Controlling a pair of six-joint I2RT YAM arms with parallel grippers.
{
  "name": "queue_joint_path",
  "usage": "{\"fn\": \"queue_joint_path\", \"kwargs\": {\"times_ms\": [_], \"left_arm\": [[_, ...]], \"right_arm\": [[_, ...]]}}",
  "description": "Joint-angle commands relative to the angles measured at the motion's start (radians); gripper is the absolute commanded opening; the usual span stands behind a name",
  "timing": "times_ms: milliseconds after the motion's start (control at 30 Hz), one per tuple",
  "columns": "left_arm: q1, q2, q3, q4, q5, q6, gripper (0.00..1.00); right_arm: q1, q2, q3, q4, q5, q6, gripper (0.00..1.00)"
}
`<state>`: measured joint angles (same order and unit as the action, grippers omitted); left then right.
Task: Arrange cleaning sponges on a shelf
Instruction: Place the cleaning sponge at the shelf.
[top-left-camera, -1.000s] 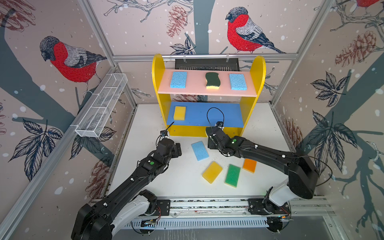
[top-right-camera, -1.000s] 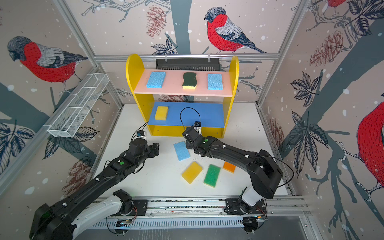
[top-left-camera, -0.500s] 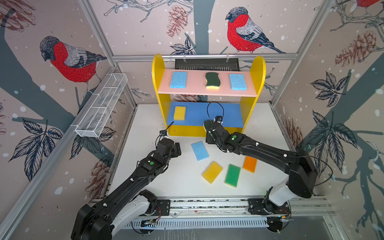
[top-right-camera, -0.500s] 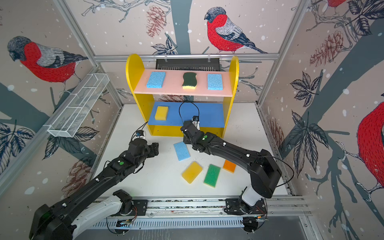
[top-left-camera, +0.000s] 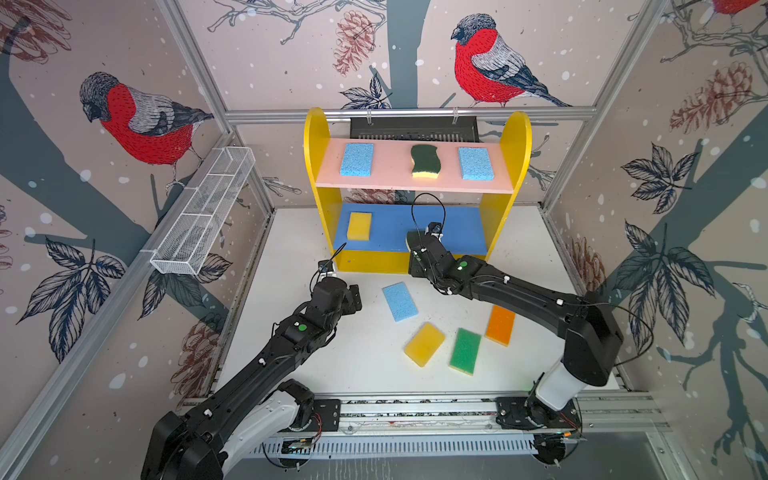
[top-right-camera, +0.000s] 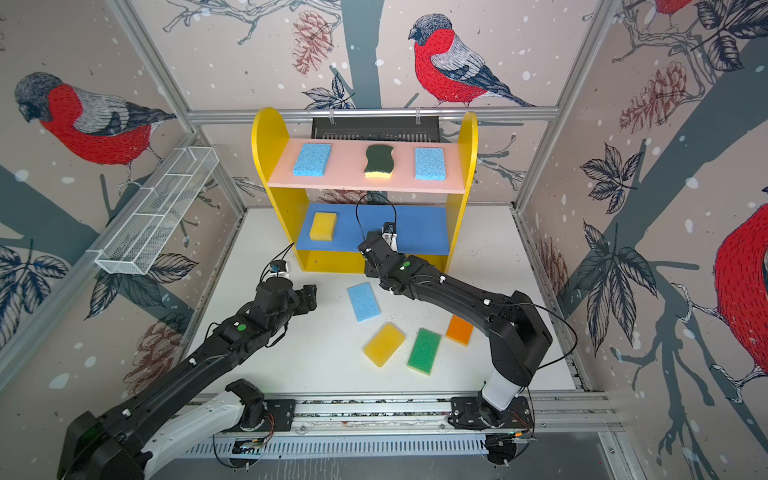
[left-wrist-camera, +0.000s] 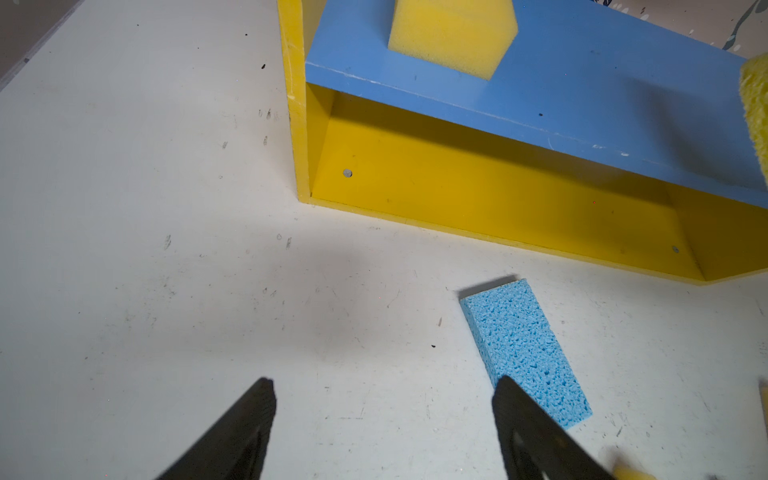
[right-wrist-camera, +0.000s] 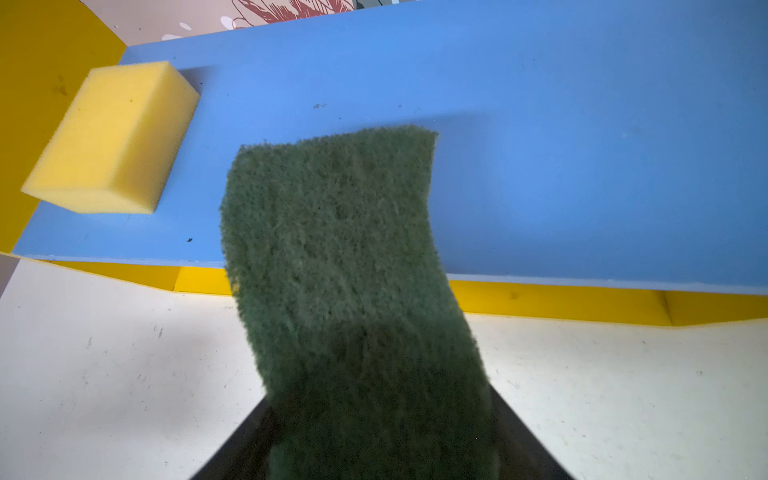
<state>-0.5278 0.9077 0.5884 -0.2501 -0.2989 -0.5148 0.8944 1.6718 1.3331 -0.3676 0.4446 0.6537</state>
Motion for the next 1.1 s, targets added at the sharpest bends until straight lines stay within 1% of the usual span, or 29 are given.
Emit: {"fn": "queue_joint_path", "kwargs": {"times_ms": [0,367,667,1067], "left_arm": [[0.000,-0.006,-0.003,0.023,-0.019,0.018,0.83],[-0.001,-0.010,-0.012,0.038,-0.015,0.008,0.83],[-0.001,-0.027,-0.030,0.060,-0.004,0.002,0.83],[0.000,-0.049,-0.048,0.069,-0.013,-0.001,0.83]], "right_arm": [[-0.002,0.015,0.025,0.030,0.027,-0.013,0.67],[-0.011,0.046,0.062,0.071,0.050,-0.009,0.67],[-0.017,0.101,0.124,0.074,0.071,-0.004,0.67],[-0.044,0.163,0.188,0.076,0.061,0.011,0.67]]}}
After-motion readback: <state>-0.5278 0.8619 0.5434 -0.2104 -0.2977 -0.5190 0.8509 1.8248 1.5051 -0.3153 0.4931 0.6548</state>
